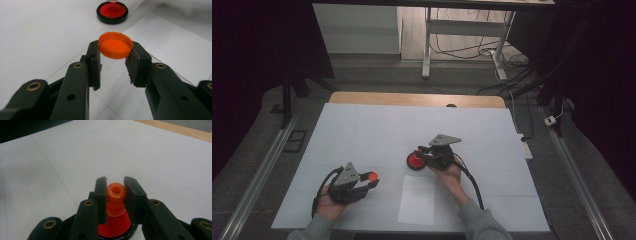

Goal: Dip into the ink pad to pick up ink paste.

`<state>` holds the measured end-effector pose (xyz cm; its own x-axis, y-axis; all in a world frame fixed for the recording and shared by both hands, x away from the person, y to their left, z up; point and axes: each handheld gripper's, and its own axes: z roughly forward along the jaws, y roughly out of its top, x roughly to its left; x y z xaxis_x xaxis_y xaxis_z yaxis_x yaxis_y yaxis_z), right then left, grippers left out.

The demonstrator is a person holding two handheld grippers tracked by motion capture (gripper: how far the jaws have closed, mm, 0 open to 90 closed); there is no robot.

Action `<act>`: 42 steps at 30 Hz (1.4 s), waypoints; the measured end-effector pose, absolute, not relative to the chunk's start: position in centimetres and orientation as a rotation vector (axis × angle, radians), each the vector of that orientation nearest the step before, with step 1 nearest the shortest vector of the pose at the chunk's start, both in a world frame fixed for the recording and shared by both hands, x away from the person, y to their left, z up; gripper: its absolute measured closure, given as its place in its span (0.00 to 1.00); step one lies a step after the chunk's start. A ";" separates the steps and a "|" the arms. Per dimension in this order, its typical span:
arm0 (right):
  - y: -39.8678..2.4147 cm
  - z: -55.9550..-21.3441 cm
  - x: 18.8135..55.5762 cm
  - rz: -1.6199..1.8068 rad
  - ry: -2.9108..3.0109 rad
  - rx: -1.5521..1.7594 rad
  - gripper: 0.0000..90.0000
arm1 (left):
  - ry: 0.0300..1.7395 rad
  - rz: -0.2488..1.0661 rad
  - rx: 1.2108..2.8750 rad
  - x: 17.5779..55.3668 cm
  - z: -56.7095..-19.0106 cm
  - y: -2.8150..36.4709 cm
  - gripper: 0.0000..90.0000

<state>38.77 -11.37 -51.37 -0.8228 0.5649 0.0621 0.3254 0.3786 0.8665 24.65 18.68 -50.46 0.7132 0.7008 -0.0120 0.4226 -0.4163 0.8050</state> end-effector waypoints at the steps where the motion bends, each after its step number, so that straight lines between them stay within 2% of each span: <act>1: -11.3 -51.4 38.8 1.422 2.395 0.790 0.80 | 0.854 0.416 2.068 24.7 -50.5 18.7 0.73; 42: -10.6 -52.8 38.4 1.308 2.424 0.735 0.81 | 0.862 0.415 2.062 24.6 -50.4 18.9 0.73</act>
<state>38.41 -10.62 -52.79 -0.8279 0.5607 -0.0123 0.2974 0.4575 0.8380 24.61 18.94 -50.37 0.7084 0.7056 -0.0167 0.4269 -0.4096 0.8062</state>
